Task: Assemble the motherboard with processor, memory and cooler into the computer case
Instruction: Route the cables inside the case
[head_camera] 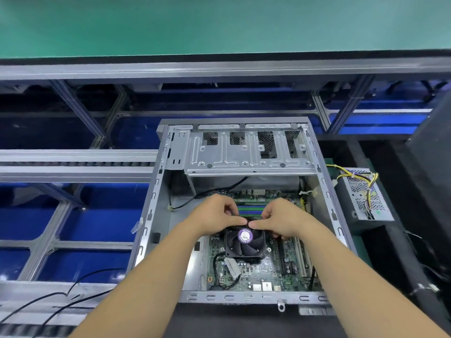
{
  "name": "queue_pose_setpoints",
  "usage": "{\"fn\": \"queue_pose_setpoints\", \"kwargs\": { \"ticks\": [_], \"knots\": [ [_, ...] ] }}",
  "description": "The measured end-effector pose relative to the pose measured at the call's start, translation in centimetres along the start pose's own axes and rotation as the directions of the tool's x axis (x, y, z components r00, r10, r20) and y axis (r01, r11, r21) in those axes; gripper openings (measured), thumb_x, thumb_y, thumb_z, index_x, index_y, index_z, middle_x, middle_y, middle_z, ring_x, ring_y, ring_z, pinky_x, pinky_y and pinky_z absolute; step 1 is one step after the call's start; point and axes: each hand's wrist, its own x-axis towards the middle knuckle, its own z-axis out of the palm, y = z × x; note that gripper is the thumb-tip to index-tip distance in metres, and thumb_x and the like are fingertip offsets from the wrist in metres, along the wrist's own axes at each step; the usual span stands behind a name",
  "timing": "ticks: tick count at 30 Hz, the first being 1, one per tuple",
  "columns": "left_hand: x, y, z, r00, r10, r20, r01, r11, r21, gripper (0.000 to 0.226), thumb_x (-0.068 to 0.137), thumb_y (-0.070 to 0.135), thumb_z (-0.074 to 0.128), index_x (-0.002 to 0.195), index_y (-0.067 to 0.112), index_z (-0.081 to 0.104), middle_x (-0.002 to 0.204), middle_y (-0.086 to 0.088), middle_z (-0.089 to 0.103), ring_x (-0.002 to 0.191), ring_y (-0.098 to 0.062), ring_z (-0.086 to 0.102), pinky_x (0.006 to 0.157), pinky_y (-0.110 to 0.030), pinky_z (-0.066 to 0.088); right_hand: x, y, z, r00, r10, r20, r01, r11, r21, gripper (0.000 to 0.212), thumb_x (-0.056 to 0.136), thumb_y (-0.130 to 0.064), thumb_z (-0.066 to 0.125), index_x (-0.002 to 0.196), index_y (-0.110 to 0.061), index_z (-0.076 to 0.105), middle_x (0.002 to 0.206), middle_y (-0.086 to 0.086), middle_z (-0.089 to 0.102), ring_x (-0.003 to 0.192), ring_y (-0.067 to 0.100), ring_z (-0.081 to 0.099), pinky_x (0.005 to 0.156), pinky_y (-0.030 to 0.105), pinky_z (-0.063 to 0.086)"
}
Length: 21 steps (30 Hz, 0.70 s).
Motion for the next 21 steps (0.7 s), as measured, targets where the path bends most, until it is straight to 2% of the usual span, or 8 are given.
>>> {"fn": "queue_pose_setpoints", "kwargs": {
  "ticks": [3,6,8,10,12,14,17,21],
  "knots": [
    [0.3,-0.2,-0.8,0.979,-0.115,-0.166,0.079,0.975,-0.207,0.038,0.094,0.050,0.058,0.083,0.017,0.073,0.082,-0.001,0.072,0.065,-0.014,0.060,0.065,-0.030,0.048,0.1,-0.2,-0.1,0.978,-0.013,-0.208,0.037,0.993,0.111,0.058,0.097,-0.059,0.053,0.073,-0.007,0.061,0.065,0.017,0.060,0.056,0.021,0.052,0.064,0.033,0.049],
    [1.2,-0.1,-1.2,0.975,-0.078,-0.209,0.076,0.997,-0.018,0.031,0.097,0.024,0.048,0.071,0.012,0.061,0.067,-0.009,0.064,0.057,-0.019,0.050,0.057,-0.033,0.044,0.5,-0.5,0.0,0.944,-0.024,-0.328,0.064,0.992,0.110,0.048,0.103,-0.041,0.051,0.069,-0.009,0.060,0.056,0.007,0.060,0.052,0.020,0.051,0.057,0.029,0.044],
    [1.6,0.3,-1.4,0.982,-0.064,-0.176,0.074,0.996,0.047,0.032,0.095,0.023,0.048,0.064,0.018,0.052,0.061,-0.003,0.055,0.065,-0.026,0.053,0.058,-0.033,0.042,0.7,-0.3,0.4,0.943,-0.031,-0.332,0.052,0.997,0.053,0.036,0.103,-0.033,0.052,0.087,-0.005,0.069,0.077,0.013,0.070,0.064,0.022,0.057,0.064,0.029,0.049],
    [1.9,0.5,-1.3,0.993,-0.089,-0.074,0.101,0.981,0.166,0.024,0.098,0.033,0.046,0.086,0.019,0.062,0.085,-0.005,0.060,0.096,-0.029,0.054,0.073,-0.035,0.045,0.8,0.0,0.3,0.931,0.012,-0.365,0.002,0.999,0.039,0.033,0.101,-0.032,0.052,0.123,-0.011,0.066,0.123,0.016,0.063,0.101,0.031,0.063,0.087,0.037,0.053],
    [1.9,0.7,-1.0,0.991,-0.125,-0.038,0.131,0.928,0.348,0.038,0.098,0.041,0.043,0.123,0.017,0.058,0.120,-0.010,0.057,0.122,-0.030,0.041,0.094,-0.042,0.046,0.8,0.0,-0.1,0.909,0.051,-0.413,-0.039,0.999,0.038,0.042,0.101,-0.032,0.051,0.140,-0.015,0.054,0.137,0.016,0.047,0.118,0.036,0.054,0.095,0.038,0.048],
    [1.6,1.2,-0.6,0.990,-0.118,-0.080,0.142,0.882,0.450,0.043,0.098,0.041,0.043,0.130,0.013,0.052,0.131,-0.012,0.051,0.126,-0.032,0.038,0.098,-0.046,0.045,0.8,0.0,-0.1,0.915,0.066,-0.398,-0.067,0.998,0.011,0.048,0.102,-0.034,0.049,0.145,-0.015,0.048,0.142,0.018,0.042,0.125,0.039,0.047,0.100,0.041,0.045],
    [1.0,3.3,0.1,0.985,0.024,-0.172,0.071,0.847,0.527,0.035,0.096,0.035,0.045,0.120,0.015,0.059,0.118,-0.010,0.059,0.112,-0.032,0.050,0.087,-0.042,0.048,0.1,-0.4,0.3,0.955,0.016,-0.297,-0.042,0.996,-0.080,0.046,0.101,-0.031,0.049,0.144,-0.014,0.050,0.142,0.017,0.047,0.125,0.037,0.050,0.102,0.042,0.047],
    [0.3,7.6,1.2,0.965,0.236,-0.112,-0.165,0.883,0.440,0.022,0.092,0.030,0.045,0.075,0.022,0.055,0.081,0.003,0.060,0.082,-0.028,0.059,0.064,-0.034,0.044,-1.5,-2.0,-0.6,0.930,-0.130,-0.344,0.070,0.981,-0.181,0.018,0.092,-0.013,0.047,0.102,-0.011,0.062,0.107,0.013,0.068,0.093,0.033,0.063,0.075,0.040,0.055]
  ]
}}
